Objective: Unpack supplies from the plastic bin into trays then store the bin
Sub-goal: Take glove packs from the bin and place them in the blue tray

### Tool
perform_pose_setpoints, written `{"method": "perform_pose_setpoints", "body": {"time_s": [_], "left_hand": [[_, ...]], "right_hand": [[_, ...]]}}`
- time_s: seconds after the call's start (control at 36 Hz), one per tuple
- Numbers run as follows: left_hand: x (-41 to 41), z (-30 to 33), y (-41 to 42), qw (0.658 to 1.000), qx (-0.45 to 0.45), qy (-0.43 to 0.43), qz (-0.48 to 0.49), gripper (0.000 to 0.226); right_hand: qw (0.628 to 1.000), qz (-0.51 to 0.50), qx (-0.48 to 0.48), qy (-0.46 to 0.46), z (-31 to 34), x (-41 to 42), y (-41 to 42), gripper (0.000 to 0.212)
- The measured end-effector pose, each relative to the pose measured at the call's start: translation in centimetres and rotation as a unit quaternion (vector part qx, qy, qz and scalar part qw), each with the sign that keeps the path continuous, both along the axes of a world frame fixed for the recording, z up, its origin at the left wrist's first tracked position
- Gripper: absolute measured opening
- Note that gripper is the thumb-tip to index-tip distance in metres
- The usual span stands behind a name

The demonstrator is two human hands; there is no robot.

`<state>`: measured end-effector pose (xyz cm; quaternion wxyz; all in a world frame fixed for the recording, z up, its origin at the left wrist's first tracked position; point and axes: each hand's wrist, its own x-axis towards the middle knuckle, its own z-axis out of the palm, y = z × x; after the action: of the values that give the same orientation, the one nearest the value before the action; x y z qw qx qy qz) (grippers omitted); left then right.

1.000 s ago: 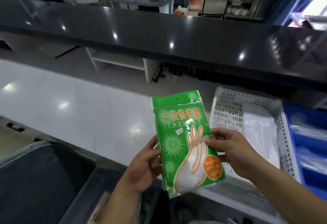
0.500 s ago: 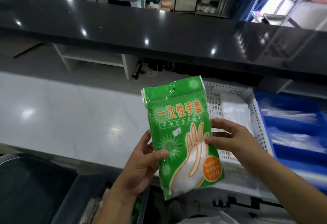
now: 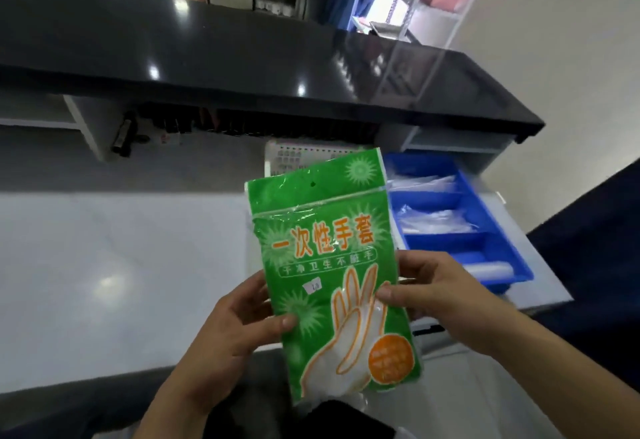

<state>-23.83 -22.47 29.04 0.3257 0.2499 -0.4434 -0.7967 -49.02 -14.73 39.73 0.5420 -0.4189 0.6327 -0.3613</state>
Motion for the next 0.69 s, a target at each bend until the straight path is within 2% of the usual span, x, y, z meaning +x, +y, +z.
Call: {"method": "perform_pose_setpoints", "body": {"time_s": [0.14,0.36,0.61,0.69], "left_hand": [[-1.8,1.1,0.1,0.998,-0.031,-0.049,0.008,0.064],[-7.5,3.5,-1.3,0.989,-0.065,-0.089,0.098,0.065],[-23.3,5.3,-2.0,0.985,-0.096,-0.100,0.108,0.061],[-28.8,5.6,-2.0,0.977,-0.120,-0.116,0.130,0.060]], "right_hand": [[1.000,-0.004,-0.012,0.015,0.1,-1.7,-0.2,0.022],[0.995,0.026,-0.092,-0.037,-0.8,-8.3,-1.9,0.025],[0.981,0.000,-0.177,-0.085,-1.7,-23.6,-2.6,0.032],[0.970,-0.017,-0.223,-0.094,-2.2,-28.5,-2.9,0.027]]}}
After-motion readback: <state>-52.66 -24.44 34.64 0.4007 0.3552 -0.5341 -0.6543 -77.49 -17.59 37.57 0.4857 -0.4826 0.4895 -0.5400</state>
